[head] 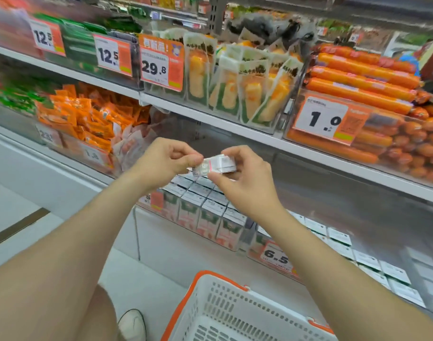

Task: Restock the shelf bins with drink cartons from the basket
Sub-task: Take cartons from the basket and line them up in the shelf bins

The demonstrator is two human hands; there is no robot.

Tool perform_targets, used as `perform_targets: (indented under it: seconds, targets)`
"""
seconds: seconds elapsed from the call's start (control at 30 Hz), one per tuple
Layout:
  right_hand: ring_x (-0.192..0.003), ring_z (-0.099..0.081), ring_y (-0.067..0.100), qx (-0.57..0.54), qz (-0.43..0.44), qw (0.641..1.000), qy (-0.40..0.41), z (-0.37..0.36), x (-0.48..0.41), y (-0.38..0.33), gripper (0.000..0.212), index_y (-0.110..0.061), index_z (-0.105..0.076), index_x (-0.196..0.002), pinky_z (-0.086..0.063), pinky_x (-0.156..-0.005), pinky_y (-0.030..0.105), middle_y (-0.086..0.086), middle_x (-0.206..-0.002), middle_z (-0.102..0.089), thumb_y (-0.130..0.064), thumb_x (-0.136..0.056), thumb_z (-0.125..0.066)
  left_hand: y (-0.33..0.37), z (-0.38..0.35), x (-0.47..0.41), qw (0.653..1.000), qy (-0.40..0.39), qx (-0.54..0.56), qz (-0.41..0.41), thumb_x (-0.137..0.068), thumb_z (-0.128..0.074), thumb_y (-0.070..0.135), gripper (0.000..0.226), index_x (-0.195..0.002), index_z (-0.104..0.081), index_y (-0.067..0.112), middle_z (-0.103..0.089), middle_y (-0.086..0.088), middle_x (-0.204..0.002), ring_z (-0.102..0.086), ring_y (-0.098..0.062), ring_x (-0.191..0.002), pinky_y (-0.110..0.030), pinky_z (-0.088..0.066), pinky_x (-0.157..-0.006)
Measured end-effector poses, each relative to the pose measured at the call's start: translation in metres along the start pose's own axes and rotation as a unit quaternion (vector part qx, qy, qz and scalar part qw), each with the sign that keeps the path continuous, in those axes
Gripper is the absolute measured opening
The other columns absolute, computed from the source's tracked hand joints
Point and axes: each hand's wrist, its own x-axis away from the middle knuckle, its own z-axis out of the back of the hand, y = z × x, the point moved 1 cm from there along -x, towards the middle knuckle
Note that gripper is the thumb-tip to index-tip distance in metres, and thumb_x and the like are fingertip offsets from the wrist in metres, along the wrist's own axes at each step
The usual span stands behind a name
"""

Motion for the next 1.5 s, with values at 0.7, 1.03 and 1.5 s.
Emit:
perform_targets:
  seconds: [0.7, 1.03, 1.5]
  targets:
    - [-0.101, -0.065, 0.039, 0.256, -0.152, 0.937, -0.183, -0.153, -0.171, 0.070, 0.032, -0.006, -0.063, -0.115, -0.042, -0.074, 0.032, 0.020, -0.117, -0.067, -0.035, -0.103, -0.054, -0.045, -0.012, -0.002, 0.896, -0.107, -0.426, 0.058, -0.102, -0.047, 0.060, 0.055, -0.147, -0.048, 0.029, -0.045, -0.009, -0.143, -0.037, -0.037, -0.135, -0.055, -0.030, -0.112]
    - [-0.107, -0.065, 0.042, 0.244, -0.072, 0.958, -0.132, -0.097, -0.103, 0.020, 0.036, -0.012, -0.066, -0.113, -0.056, -0.088, 0.043, 0.016, -0.113, -0.071, -0.017, -0.085, -0.044, -0.014, -0.013, 0.006, 0.897, -0.126, -0.421, 0.043, -0.102, -0.053, 0.045, 0.039, -0.133, -0.061, 0.025, -0.049, -0.010, -0.129, -0.039, -0.037, -0.130, -0.049, -0.037, -0.104]
    - [-0.053, -0.057, 0.027, 0.269, 0.085, 0.941, -0.184, 0.044, 0.182, 0.078, 0.024, -0.023, -0.066, -0.078, -0.047, -0.048, 0.034, -0.001, -0.061, -0.064, -0.029, -0.082, -0.043, 0.049, -0.139, 0.119, 0.817, -0.435, -0.377, 0.021, -0.095, -0.069, 0.052, 0.028, -0.108, -0.069, 0.027, -0.065, 0.010, -0.094, -0.063, -0.013, -0.085, -0.032, -0.053, -0.075]
